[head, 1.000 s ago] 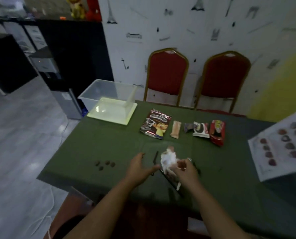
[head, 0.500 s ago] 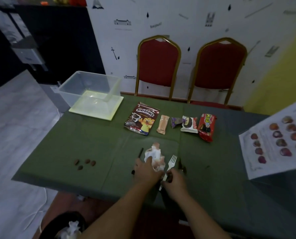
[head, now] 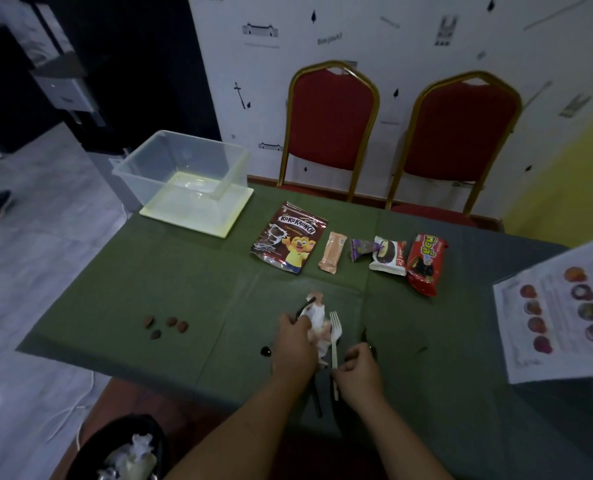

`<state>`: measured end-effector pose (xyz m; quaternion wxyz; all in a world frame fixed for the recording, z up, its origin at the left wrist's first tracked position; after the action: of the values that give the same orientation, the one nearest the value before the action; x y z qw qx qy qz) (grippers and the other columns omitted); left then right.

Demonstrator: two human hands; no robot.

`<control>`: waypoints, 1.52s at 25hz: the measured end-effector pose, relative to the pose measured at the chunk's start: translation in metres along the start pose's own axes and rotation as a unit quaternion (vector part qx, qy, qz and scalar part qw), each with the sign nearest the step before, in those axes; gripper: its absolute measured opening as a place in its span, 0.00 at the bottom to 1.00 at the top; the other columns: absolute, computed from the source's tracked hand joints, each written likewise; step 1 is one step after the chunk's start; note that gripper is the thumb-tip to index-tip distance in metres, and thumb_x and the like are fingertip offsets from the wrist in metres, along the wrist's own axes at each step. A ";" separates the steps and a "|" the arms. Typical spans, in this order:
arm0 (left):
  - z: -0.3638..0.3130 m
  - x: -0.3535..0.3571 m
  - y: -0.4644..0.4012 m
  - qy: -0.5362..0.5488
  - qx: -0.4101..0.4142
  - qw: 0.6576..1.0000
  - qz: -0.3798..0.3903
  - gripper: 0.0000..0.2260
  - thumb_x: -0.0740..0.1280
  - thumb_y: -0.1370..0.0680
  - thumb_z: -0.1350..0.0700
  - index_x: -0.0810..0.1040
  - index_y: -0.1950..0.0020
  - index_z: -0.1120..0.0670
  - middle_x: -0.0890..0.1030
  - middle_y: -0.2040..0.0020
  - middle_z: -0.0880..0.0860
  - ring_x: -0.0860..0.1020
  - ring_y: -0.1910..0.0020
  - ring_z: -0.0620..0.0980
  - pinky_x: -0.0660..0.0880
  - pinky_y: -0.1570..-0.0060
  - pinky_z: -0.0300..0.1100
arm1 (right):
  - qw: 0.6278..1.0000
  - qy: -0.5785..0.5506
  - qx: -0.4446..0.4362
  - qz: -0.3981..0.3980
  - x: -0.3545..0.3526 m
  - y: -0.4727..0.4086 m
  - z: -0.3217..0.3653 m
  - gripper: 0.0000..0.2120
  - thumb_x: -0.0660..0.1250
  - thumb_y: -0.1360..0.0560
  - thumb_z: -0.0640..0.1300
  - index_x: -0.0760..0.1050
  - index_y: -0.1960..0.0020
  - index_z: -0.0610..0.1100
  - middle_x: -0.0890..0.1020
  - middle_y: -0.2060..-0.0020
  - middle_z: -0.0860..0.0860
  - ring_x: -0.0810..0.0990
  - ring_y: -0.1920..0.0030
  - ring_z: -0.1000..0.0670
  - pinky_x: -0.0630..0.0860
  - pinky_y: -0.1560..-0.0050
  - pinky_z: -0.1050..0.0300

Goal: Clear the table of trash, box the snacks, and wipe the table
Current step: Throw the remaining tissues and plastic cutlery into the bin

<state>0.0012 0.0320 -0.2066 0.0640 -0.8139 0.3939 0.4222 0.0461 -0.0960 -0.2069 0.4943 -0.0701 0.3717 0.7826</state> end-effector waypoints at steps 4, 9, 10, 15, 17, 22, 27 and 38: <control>0.004 -0.005 -0.006 0.024 -0.029 0.999 -0.006 0.04 0.63 0.26 0.61 0.77 0.55 0.55 0.72 0.56 0.49 0.73 0.60 0.49 0.67 0.65 0.40 | 0.999 -0.022 0.014 0.022 -0.004 -0.006 -0.006 0.15 0.69 0.32 0.33 0.67 0.57 0.48 0.77 0.67 0.44 0.78 0.68 0.45 0.77 0.63 0.50; 0.002 -0.013 -0.005 0.068 -0.047 0.997 -0.011 0.06 0.64 0.26 0.61 0.79 0.52 0.54 0.80 0.55 0.52 0.81 0.61 0.52 0.79 0.62 0.43 | 0.997 -0.058 0.010 0.044 -0.007 -0.008 -0.005 0.14 0.70 0.30 0.32 0.68 0.56 0.47 0.78 0.66 0.43 0.78 0.67 0.44 0.76 0.64 0.50; 0.001 -0.016 -0.006 0.081 -0.049 0.995 -0.019 0.07 0.64 0.26 0.62 0.79 0.52 0.54 0.80 0.55 0.52 0.81 0.60 0.52 0.79 0.60 0.43 | 0.997 -0.064 0.010 0.048 -0.007 -0.008 -0.004 0.14 0.70 0.30 0.32 0.68 0.55 0.47 0.78 0.66 0.43 0.78 0.67 0.44 0.76 0.65 0.50; -0.004 -0.046 -0.012 0.148 -0.055 0.986 -0.050 0.11 0.65 0.30 0.65 0.78 0.57 0.48 0.82 0.55 0.50 0.81 0.59 0.49 0.81 0.58 0.45 | 0.994 -0.090 0.000 0.068 -0.013 -0.006 0.008 0.11 0.69 0.28 0.32 0.70 0.53 0.45 0.79 0.66 0.43 0.78 0.67 0.45 0.75 0.67 0.53; 0.000 -0.065 -0.011 0.155 -0.058 0.985 -0.053 0.12 0.65 0.30 0.65 0.77 0.58 0.48 0.81 0.59 0.50 0.80 0.65 0.46 0.78 0.66 0.37 | 0.992 -0.096 -0.010 0.076 -0.013 -0.002 0.017 0.10 0.68 0.27 0.32 0.71 0.53 0.44 0.79 0.66 0.44 0.78 0.67 0.46 0.75 0.68 0.54; 0.015 -0.124 -0.002 0.193 -0.048 0.973 -0.119 0.12 0.65 0.30 0.66 0.76 0.58 0.47 0.81 0.61 0.50 0.77 0.68 0.43 0.71 0.73 0.29 | 0.987 -0.100 -0.051 0.112 0.004 0.011 0.054 0.08 0.68 0.27 0.32 0.74 0.52 0.40 0.79 0.65 0.45 0.78 0.67 0.48 0.76 0.67 0.54; 0.050 -0.188 0.019 0.235 -0.079 0.949 -0.193 0.10 0.66 0.29 0.66 0.79 0.56 0.51 0.83 0.59 0.49 0.81 0.63 0.44 0.77 0.67 0.34 | 0.974 -0.083 -0.089 0.189 0.056 0.033 0.104 0.08 0.68 0.27 0.30 0.73 0.55 0.41 0.78 0.65 0.43 0.77 0.67 0.47 0.74 0.71 0.56; 0.226 -0.313 0.118 0.236 -0.208 0.885 -0.343 0.10 0.68 0.32 0.63 0.78 0.59 0.47 0.82 0.64 0.50 0.79 0.68 0.49 0.75 0.66 0.41 | 0.923 0.023 -0.190 0.335 0.239 0.138 0.164 0.07 0.68 0.29 0.27 0.74 0.56 0.37 0.76 0.68 0.44 0.74 0.69 0.49 0.71 0.71 0.60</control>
<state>-0.3296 0.2342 -0.0924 -0.0609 -0.9684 -0.0038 0.2420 -0.1454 0.1514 -0.1330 0.1717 -0.0519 0.2294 0.9567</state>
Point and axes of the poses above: each hand's wrist, its own y-axis away from the middle knuckle, its own x-axis out of the palm, z = x × y, the point moved 2 cm from there along -y, towards the middle knuckle
